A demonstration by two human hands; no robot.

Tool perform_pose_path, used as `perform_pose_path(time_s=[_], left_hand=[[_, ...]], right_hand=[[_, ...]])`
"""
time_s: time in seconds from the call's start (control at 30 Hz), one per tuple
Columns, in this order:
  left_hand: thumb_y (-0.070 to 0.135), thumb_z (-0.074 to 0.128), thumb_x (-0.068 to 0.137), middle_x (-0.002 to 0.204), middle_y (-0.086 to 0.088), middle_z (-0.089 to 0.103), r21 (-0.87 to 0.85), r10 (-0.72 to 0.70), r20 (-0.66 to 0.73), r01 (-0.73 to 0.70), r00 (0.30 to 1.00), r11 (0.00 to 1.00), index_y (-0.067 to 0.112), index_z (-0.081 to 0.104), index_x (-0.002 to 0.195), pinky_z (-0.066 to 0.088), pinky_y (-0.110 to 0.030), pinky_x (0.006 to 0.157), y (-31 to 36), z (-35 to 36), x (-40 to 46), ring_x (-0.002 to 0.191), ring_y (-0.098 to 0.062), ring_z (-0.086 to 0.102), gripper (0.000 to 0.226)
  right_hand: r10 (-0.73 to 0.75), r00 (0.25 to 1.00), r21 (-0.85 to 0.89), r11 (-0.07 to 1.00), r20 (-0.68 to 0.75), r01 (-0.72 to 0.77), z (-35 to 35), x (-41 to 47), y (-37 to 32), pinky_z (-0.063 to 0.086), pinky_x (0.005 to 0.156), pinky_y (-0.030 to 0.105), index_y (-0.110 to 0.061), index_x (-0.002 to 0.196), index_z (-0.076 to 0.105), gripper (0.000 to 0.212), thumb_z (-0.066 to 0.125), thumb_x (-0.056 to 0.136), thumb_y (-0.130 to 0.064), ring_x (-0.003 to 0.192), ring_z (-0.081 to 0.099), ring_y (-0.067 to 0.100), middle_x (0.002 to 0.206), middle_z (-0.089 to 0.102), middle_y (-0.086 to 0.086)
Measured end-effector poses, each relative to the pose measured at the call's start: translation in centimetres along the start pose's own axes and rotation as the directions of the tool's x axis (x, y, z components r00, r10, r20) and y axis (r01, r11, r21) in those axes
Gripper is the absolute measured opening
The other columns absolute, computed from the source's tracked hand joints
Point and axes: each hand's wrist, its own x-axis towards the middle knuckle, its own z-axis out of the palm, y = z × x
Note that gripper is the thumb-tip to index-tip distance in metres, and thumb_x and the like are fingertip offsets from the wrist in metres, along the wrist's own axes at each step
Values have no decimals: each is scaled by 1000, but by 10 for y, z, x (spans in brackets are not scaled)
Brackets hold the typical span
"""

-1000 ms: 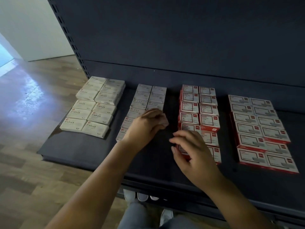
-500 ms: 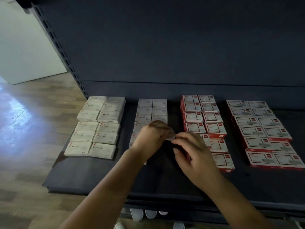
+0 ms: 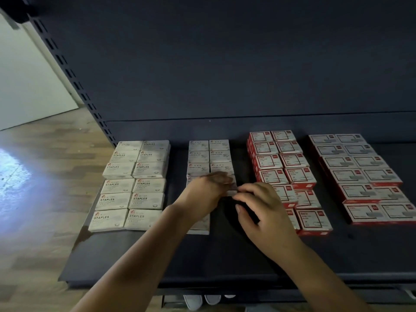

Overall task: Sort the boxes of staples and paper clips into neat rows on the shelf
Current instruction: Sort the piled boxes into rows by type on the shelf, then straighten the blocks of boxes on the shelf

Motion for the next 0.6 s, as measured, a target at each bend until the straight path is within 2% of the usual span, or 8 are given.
perform_pose_path(time_s=[0.1, 0.17, 0.27, 0.33, 0.4, 0.5, 0.6], left_hand=[[17, 46, 75, 93, -1, 73, 10, -50, -13, 50, 999, 999, 14, 76, 84, 58, -34, 65, -1, 4, -2, 88, -22, 69, 32], [8, 58, 66, 92, 0, 73, -8, -89, -29, 88, 996, 996, 12, 76, 81, 58, -33, 58, 1, 3, -4, 87, -21, 69, 23], [-2, 65, 55, 90, -2, 73, -38, -104, -45, 103, 994, 994, 9, 75, 77, 58, -34, 54, 5, 1, -4, 84, -22, 70, 27], [3, 55, 64, 89, -2, 72, -52, -130, -48, 128, 990, 990, 11, 75, 76, 58, -31, 57, 6, -3, -9, 84, -21, 69, 25], [12, 43, 73, 92, -2, 72, -80, -170, -60, 165, 984, 983, 12, 75, 76, 58, -31, 64, 3, -9, -17, 89, -21, 68, 33], [17, 45, 78, 98, -4, 70, -127, -221, -100, 208, 970, 970, 10, 74, 85, 56, -34, 76, -8, -26, -42, 96, -21, 64, 31], [21, 48, 80, 101, -6, 70, -123, -292, -162, 274, 943, 954, 8, 73, 94, 55, -34, 82, -27, -45, -76, 98, -21, 62, 31]], right_hand=[[6, 1000, -16, 1000, 5, -6, -3, 1, 1, 42, 88, 29, -8, 97, 68, 24, 51, 85, -20, 101, 52, 17, 103, 61, 4], [7, 1000, -27, 1000, 4, -6, -7, 2, 0, 41, 89, 27, -8, 96, 68, 24, 50, 85, -20, 102, 51, 17, 103, 61, 5], [6, 1000, -40, 999, 11, -5, -12, 2, -1, 39, 90, 24, -6, 95, 68, 25, 50, 85, -19, 102, 51, 17, 103, 61, 6], [4, 1000, -40, 999, 18, -3, -11, 2, -4, 38, 91, 21, -4, 95, 68, 24, 50, 85, -18, 101, 51, 17, 102, 61, 7], [1, 1000, -36, 999, 24, 0, -7, 3, -10, 38, 91, 20, -4, 95, 68, 23, 51, 85, -17, 101, 52, 18, 102, 61, 7], [-23, 999, -22, 999, 39, 24, 6, 8, -25, 38, 90, 22, -4, 95, 68, 23, 52, 84, -17, 101, 51, 18, 101, 61, 7], [-43, 993, 15, 999, 109, 41, 27, 16, -48, 42, 87, 26, -5, 94, 67, 23, 51, 84, -18, 100, 51, 17, 100, 61, 6]])
